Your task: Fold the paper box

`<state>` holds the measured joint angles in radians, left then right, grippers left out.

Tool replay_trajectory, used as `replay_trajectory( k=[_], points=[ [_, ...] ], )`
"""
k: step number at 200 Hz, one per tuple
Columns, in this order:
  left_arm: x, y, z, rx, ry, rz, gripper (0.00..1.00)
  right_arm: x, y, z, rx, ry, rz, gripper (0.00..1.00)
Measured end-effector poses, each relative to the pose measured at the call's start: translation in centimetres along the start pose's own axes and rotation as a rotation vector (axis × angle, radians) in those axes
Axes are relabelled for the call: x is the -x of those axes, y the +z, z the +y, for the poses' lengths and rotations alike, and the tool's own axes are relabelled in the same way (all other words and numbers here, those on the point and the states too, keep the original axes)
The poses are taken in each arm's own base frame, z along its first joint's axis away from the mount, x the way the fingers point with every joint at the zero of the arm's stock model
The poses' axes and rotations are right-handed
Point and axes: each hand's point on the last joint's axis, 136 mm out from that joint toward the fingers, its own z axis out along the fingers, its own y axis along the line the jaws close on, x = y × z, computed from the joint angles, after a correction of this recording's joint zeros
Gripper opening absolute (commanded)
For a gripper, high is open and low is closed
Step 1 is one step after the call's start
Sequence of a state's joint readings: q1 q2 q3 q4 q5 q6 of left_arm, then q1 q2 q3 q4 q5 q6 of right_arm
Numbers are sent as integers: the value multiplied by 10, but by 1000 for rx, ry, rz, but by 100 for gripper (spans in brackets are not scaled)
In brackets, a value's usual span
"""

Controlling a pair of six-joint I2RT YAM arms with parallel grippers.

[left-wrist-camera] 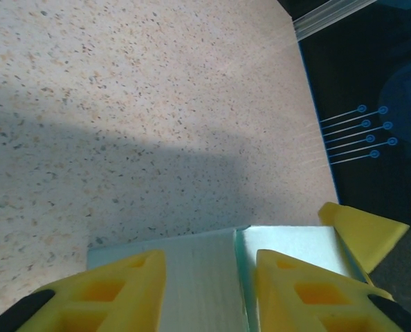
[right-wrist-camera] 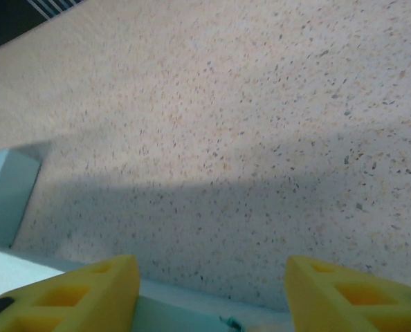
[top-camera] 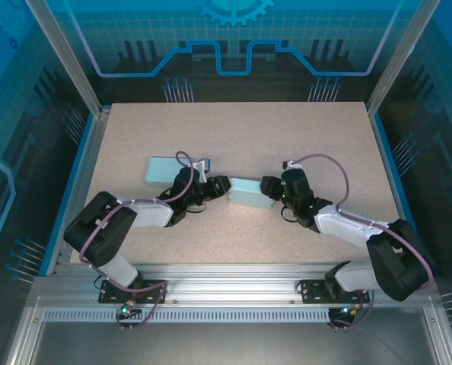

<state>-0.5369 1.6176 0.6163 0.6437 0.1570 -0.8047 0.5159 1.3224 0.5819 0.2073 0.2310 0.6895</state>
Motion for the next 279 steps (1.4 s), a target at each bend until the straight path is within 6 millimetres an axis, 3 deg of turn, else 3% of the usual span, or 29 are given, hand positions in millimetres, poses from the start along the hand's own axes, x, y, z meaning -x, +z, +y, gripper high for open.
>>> replay_trajectory(
  k=[64,113,133,152,173,187,200,212,240,279],
  points=[
    [5,-3,1,88,65,28,48,4,-5,-7,1,-80,124,67],
    [14,-18,4,173,189,29,66,15,-13,5,48,-137,154,76],
    [28,-26,-12,148,330,9,75,24,-24,7,54,-157,149,79],
    [38,-31,-44,43,557,10,84,38,-38,12,65,-180,123,82],
    [31,-34,-74,-99,827,53,87,48,-56,16,77,-201,93,86],
    [24,-35,-85,-164,969,99,88,51,-67,15,75,-211,80,90],
    [21,-33,-93,-210,1072,129,88,51,-76,12,66,-219,74,100],
    [19,-30,-99,-250,1149,160,90,52,-83,10,55,-224,68,100],
    [11,-16,-102,-311,1253,259,97,54,-95,4,32,-222,53,100],
    [-11,4,-88,-347,1308,420,97,61,-111,-3,3,-204,15,100]
  ],
)
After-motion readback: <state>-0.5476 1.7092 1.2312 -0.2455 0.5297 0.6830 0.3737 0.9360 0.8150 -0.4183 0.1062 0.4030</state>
